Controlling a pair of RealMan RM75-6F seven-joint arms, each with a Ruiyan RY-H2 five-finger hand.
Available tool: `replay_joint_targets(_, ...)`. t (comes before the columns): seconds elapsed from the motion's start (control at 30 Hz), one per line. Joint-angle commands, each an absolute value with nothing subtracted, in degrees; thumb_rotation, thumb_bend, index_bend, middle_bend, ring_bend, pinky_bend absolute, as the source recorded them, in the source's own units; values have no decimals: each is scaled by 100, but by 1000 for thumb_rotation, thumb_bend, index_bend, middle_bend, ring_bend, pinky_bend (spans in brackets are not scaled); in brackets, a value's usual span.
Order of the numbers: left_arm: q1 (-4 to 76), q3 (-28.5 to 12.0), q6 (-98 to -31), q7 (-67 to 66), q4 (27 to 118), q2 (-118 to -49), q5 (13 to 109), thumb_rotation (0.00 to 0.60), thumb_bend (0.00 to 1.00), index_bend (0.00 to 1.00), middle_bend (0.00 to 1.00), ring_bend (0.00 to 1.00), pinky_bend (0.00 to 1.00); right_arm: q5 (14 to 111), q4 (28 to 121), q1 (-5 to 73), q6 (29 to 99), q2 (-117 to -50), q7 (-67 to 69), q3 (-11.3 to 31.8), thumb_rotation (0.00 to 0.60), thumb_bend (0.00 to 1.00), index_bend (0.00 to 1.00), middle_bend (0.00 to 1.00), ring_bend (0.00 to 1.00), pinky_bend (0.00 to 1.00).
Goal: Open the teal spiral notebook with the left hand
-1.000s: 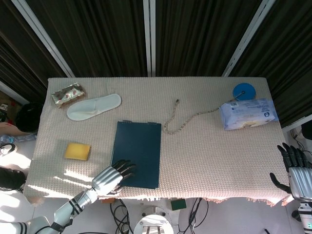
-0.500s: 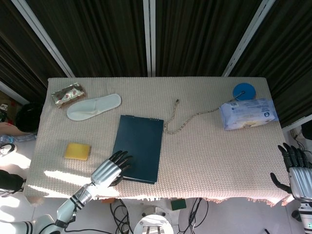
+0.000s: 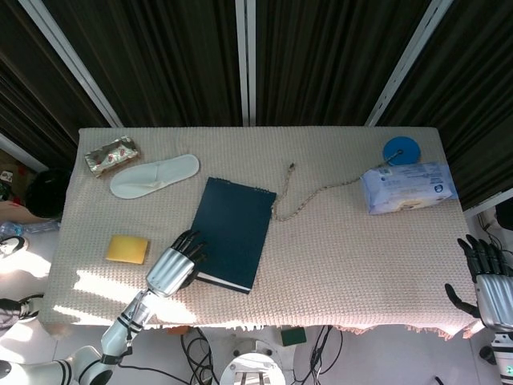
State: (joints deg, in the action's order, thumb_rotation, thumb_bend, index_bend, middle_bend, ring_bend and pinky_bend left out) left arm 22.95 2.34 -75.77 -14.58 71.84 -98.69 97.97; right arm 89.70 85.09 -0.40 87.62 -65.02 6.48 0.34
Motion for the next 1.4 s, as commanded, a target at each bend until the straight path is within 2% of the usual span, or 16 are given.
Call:
replay_joint_targets(0.03, 2324, 89, -7720, -1185, 6694, -10230, 9822, 600, 416, 413, 245, 73, 136, 8969, 8508, -35, 8753, -6509, 642, 32, 600, 306, 0, 0, 0, 0)
replay_joint_targets(0.27, 2493, 37, -7656, -936, 6246, -10551, 9825, 600, 416, 458, 256, 77, 136, 8933, 8504, -55, 8778, -6491, 653, 46, 600, 306, 0, 0, 0, 0)
replay_joint_targets(0.5, 2420, 189, -7675, -774, 6504, -10344, 9785, 600, 506, 632, 298, 88, 137, 8888, 8448, -50, 8730, -6495, 719, 51, 600, 306, 0, 0, 0, 0)
replay_joint_targets(0.67, 2232, 499, -7753, -701, 7327, -9769, 9824, 600, 538, 681, 312, 89, 136, 8885, 8399, -53, 8730, -6517, 775, 52, 600, 306, 0, 0, 0, 0)
replay_joint_targets(0.9, 1880, 1258, -7907, -611, 8990, -8477, 10010, 600, 541, 682, 310, 89, 137, 8873, 8326, -87, 8779, -6537, 850, 56, 600, 306, 0, 0, 0, 0)
replay_joint_targets(1.03, 1852, 1395, -7877, -772, 9689, -7972, 10078, 600, 541, 682, 311, 88, 137, 8907, 8296, -70, 8748, -6578, 838, 37, 600, 307, 0, 0, 0, 0)
replay_joint_targets(1.2, 2068, 953, -7660, -831, 10087, -7843, 9838, 600, 544, 685, 314, 89, 137, 8962, 8306, -48, 8741, -6618, 820, 22, 600, 306, 0, 0, 0, 0)
replay_joint_targets(1.3, 2310, 525, -7317, -810, 10305, -7858, 9413, 600, 550, 695, 325, 89, 137, 8943, 8302, -54, 8738, -6607, 809, 24, 600, 307, 0, 0, 0, 0)
replay_joint_targets(1.4, 2713, -74, -6722, -1038, 10511, -7851, 8673, 600, 556, 698, 329, 93, 137, 8893, 8301, -56, 8723, -6577, 805, 44, 600, 307, 0, 0, 0, 0)
